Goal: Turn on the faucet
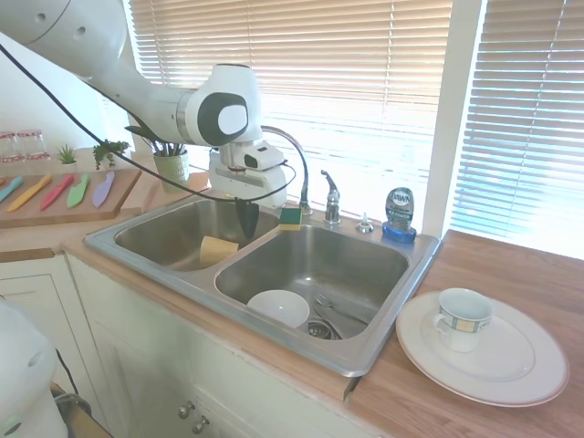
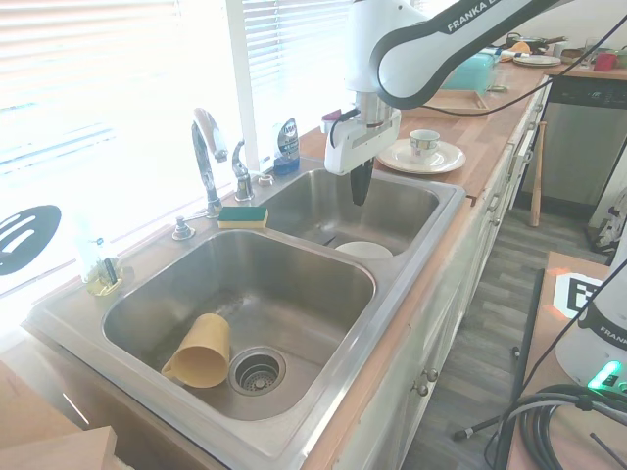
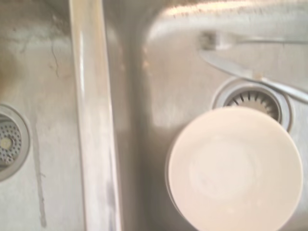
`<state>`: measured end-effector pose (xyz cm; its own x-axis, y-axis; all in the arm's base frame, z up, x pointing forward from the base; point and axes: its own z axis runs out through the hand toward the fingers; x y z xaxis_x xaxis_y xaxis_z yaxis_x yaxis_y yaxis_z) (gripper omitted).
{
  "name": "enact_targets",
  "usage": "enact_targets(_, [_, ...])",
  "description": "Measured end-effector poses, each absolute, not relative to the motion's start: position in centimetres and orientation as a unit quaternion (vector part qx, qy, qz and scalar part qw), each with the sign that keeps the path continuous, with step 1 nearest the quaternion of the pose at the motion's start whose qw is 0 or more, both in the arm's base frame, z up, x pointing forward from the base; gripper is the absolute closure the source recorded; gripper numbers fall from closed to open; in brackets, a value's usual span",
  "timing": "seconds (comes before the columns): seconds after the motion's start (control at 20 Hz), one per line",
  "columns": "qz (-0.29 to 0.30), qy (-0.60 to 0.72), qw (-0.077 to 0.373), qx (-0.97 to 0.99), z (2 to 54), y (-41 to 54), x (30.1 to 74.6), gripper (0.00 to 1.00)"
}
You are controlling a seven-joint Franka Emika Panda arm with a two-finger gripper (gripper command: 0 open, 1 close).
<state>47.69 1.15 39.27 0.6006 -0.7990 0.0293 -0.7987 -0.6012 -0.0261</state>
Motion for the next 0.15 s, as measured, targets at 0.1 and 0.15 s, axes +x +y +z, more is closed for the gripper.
enact_targets(0.1, [-0.017, 0.45, 0.005, -0.893, 38.86, 0.79, 47.42, 0.0])
enact_targets(0.15, [-0.016, 0.451, 0.004, -0.892, 38.65, 0.69, 47.26, 0.0])
